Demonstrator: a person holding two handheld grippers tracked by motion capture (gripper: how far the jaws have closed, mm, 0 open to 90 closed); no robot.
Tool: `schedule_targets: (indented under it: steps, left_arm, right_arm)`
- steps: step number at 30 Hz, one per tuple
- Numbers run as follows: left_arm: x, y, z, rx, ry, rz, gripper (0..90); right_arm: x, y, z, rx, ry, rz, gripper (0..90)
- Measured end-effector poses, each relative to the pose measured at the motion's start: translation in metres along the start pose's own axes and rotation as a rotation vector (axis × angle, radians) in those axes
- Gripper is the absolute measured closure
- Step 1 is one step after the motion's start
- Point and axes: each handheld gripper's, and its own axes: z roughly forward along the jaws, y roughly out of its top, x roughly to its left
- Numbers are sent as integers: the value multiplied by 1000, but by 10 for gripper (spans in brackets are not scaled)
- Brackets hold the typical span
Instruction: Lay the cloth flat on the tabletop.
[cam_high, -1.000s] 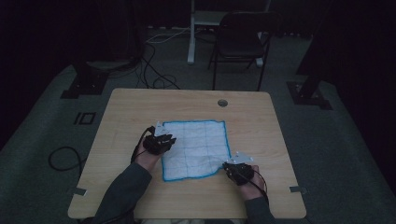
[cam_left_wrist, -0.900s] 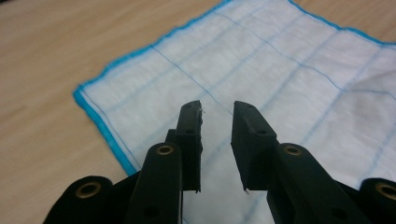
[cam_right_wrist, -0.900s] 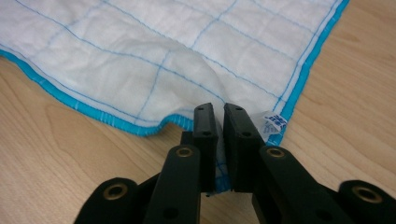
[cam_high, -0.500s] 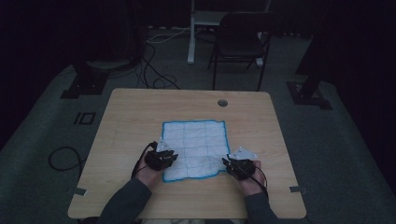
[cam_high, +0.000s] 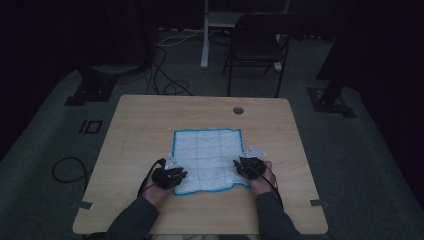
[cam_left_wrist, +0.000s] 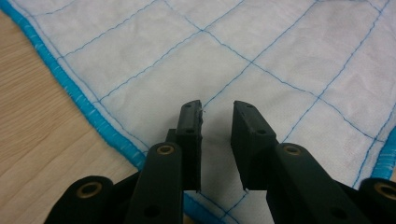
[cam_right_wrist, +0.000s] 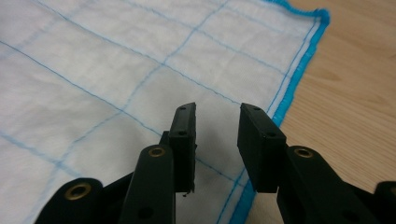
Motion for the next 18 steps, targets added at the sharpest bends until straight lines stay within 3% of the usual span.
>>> schedule_targets:
  steps: [7, 18]
  left_arm:
    - [4, -6, -5, -10, 4, -12, 756]
    - [5, -18, -14, -26, -8, -39, 757]
  right_arm:
    - [3, -7, -3, 16, 36, 20, 687]
    - [12, -15, -12, 17, 53, 31, 680]
